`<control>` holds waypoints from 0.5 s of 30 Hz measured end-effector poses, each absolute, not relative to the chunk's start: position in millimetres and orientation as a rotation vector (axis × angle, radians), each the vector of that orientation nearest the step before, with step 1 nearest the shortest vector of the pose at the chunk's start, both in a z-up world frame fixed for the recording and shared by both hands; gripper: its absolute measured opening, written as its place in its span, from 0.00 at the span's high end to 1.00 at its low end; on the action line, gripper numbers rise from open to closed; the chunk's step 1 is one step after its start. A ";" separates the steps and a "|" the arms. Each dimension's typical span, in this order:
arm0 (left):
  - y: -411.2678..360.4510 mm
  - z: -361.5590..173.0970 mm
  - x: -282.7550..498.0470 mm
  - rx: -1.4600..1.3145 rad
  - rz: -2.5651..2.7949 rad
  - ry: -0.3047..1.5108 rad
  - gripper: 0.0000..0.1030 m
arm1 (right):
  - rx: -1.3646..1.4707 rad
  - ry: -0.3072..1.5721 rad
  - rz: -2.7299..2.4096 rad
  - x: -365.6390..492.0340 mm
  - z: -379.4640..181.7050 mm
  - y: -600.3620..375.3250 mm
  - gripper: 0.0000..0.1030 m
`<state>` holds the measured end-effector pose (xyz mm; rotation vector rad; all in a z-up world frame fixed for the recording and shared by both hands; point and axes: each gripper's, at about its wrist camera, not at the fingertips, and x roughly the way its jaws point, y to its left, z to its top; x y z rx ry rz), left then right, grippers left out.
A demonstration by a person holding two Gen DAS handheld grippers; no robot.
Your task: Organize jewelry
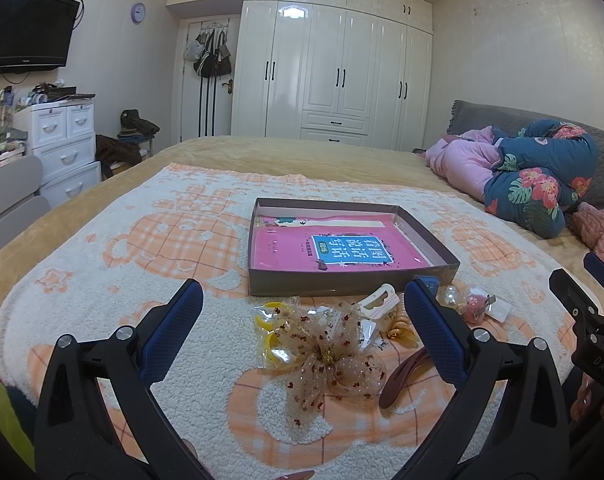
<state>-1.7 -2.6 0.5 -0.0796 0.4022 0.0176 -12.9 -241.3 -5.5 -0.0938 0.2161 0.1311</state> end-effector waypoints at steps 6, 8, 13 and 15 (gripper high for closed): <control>-2.0 1.7 0.9 -0.080 0.019 0.403 0.10 | -0.094 0.217 0.132 -12.5 -5.6 -241.4 0.06; -2.0 1.7 1.0 -0.080 0.019 0.403 0.10 | -0.092 0.217 0.133 -12.8 -5.6 -241.4 0.06; -2.1 2.1 0.7 -0.081 0.019 0.404 0.10 | -0.094 0.216 0.132 -12.6 -5.9 -241.4 0.06; -2.0 2.0 0.8 -0.081 0.019 0.402 0.10 | -0.093 0.215 0.133 -12.7 -5.7 -241.5 0.06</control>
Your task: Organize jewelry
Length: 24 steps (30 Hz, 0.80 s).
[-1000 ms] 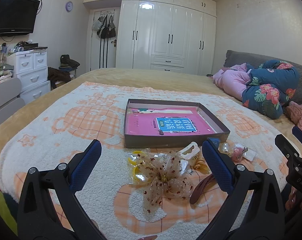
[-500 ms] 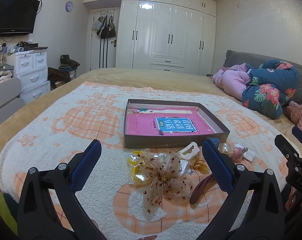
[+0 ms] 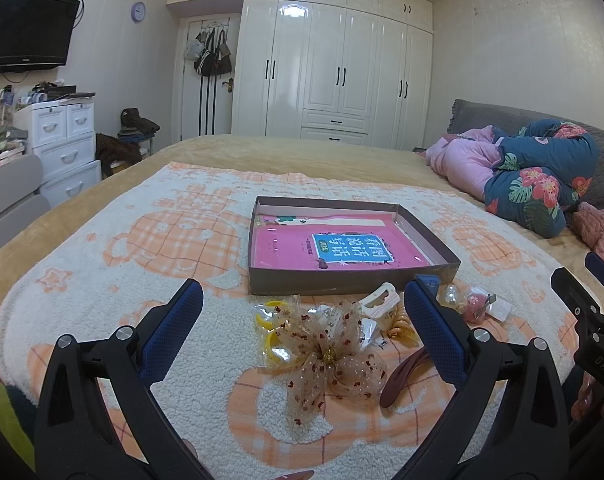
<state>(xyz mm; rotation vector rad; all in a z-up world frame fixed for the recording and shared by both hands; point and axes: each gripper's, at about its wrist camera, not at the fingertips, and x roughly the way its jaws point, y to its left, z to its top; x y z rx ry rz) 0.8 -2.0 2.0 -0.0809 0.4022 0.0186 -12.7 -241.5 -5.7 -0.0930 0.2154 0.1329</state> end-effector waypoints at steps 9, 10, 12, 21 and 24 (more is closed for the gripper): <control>-1.2 3.0 -0.1 -0.081 0.016 0.400 0.10 | -0.090 0.209 0.129 -13.4 -4.7 -241.7 0.06; -1.3 3.1 -0.1 -0.081 0.016 0.399 0.10 | -0.089 0.207 0.128 -13.6 -4.5 -241.8 0.06; -1.6 2.6 -0.6 -0.080 0.017 0.397 0.10 | -0.089 0.206 0.128 -14.4 -3.7 -241.9 0.06; -1.4 2.4 -0.4 -0.082 0.014 0.396 0.10 | -0.090 0.202 0.135 -14.9 -1.8 -241.4 0.06; 0.5 2.6 0.3 -0.092 0.009 0.396 0.10 | -0.095 0.198 0.141 -15.3 1.0 -239.5 0.06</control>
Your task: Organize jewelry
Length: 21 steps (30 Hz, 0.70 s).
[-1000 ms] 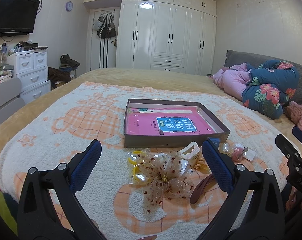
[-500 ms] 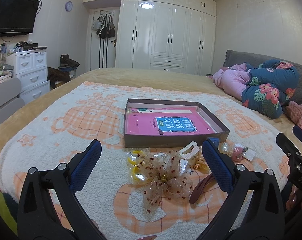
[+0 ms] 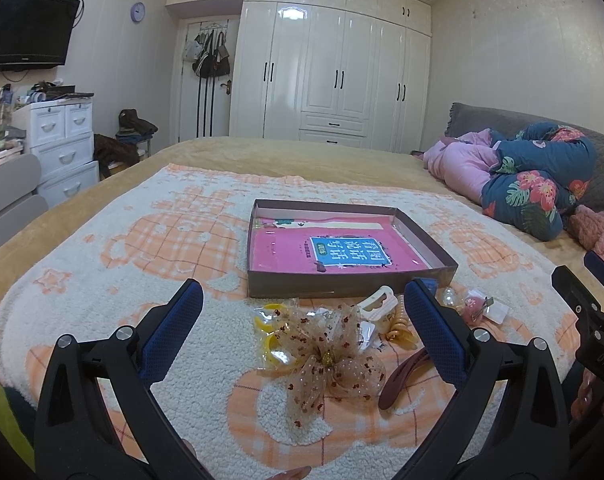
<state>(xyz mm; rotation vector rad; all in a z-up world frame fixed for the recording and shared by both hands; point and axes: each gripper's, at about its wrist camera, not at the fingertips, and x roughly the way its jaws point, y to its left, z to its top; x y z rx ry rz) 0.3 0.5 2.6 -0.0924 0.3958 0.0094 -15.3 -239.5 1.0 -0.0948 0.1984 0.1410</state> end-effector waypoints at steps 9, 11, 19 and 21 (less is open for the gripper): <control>6.9 3.9 -0.3 -0.111 0.020 0.395 0.10 | -0.100 0.206 0.158 -12.5 0.7 -234.8 0.06; 9.5 3.7 0.5 -0.115 0.022 0.397 0.10 | -0.104 0.215 0.171 -10.5 0.1 -232.6 0.06; 22.6 -2.2 6.5 -0.147 0.041 0.434 0.10 | -0.116 0.291 0.264 -1.1 -8.0 -217.2 0.06; 26.8 -4.9 9.7 -0.155 0.047 0.453 0.10 | -0.121 0.299 0.283 -0.2 -9.7 -212.4 0.06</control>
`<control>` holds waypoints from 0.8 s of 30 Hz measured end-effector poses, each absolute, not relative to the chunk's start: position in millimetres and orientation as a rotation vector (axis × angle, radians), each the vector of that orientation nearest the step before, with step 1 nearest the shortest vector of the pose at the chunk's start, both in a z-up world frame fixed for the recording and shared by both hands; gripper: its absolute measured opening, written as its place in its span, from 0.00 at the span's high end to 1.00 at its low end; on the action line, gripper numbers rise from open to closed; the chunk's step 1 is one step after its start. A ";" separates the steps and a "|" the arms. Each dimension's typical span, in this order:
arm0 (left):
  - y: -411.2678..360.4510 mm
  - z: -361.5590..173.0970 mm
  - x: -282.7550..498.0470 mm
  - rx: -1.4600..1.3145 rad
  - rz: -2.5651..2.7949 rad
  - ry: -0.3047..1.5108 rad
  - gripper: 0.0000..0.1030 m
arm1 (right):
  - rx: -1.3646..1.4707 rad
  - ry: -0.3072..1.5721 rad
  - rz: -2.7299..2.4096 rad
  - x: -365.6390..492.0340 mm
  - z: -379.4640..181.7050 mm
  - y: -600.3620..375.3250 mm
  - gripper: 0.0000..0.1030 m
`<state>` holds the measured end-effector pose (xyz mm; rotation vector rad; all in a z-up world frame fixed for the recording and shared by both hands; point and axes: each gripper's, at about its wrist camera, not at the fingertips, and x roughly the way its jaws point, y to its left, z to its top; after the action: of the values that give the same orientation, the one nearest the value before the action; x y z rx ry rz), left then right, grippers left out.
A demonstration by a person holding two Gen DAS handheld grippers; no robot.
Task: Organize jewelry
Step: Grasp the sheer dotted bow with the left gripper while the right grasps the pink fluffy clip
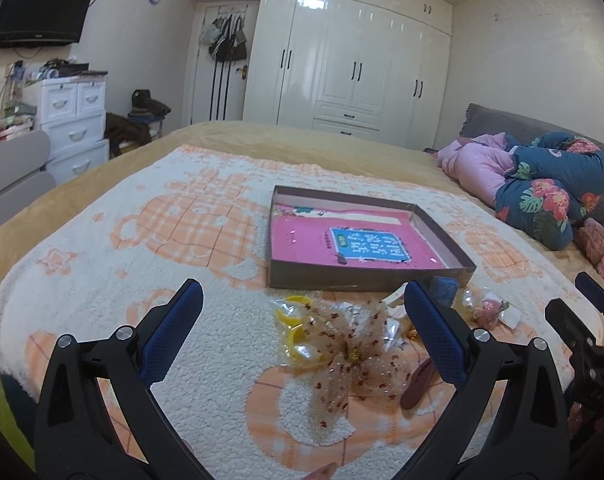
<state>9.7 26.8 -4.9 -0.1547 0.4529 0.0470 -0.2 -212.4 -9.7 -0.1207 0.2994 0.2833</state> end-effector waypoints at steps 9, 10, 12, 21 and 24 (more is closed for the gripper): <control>44.8 -19.8 20.8 -0.238 -0.028 0.538 0.10 | -0.139 0.369 0.315 17.3 -21.6 -202.7 0.06; 44.4 -22.2 21.9 -0.241 -0.036 0.546 0.10 | -0.142 0.376 0.317 20.1 -22.7 -202.7 0.06; 42.3 -27.1 25.7 -0.234 -0.056 0.574 0.10 | -0.155 0.389 0.315 25.8 -25.4 -202.0 0.06; 23.0 -47.9 49.8 -0.196 -0.159 0.686 0.11 | -0.189 0.450 0.261 58.8 -37.0 -213.5 0.06; 14.7 -53.0 58.7 -0.165 -0.184 0.711 0.15 | -0.186 0.489 0.235 71.2 -43.0 -221.6 0.06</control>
<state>58.7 14.7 -53.0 -0.1653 0.7112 -0.1836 71.2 -221.6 -43.0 -0.1860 0.4886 0.2345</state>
